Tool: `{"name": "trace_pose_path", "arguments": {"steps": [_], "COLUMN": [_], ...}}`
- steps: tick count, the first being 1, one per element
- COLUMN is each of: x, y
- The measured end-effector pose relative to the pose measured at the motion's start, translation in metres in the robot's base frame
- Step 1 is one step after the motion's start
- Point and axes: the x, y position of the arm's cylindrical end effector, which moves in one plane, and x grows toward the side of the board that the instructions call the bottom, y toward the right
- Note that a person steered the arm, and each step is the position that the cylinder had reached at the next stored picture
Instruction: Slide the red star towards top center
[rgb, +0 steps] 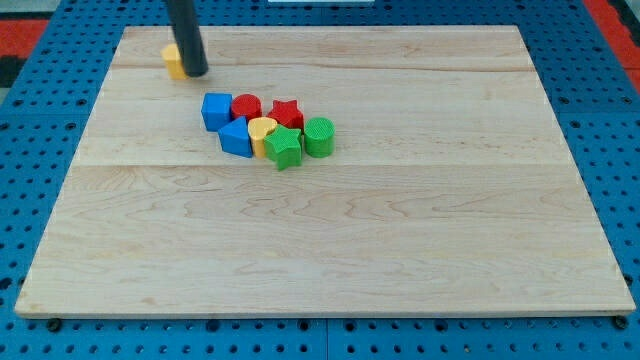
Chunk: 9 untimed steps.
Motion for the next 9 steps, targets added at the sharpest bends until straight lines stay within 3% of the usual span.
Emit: {"name": "trace_pose_path", "arguments": {"steps": [1, 2, 3, 4, 5, 6, 7, 9], "x": [-0.033, -0.007, 0.011, 0.064, 0.127, 0.153, 0.13, 0.069], "y": [-0.014, 0.017, 0.134, 0.218, 0.227, 0.211, 0.136, 0.122]}}
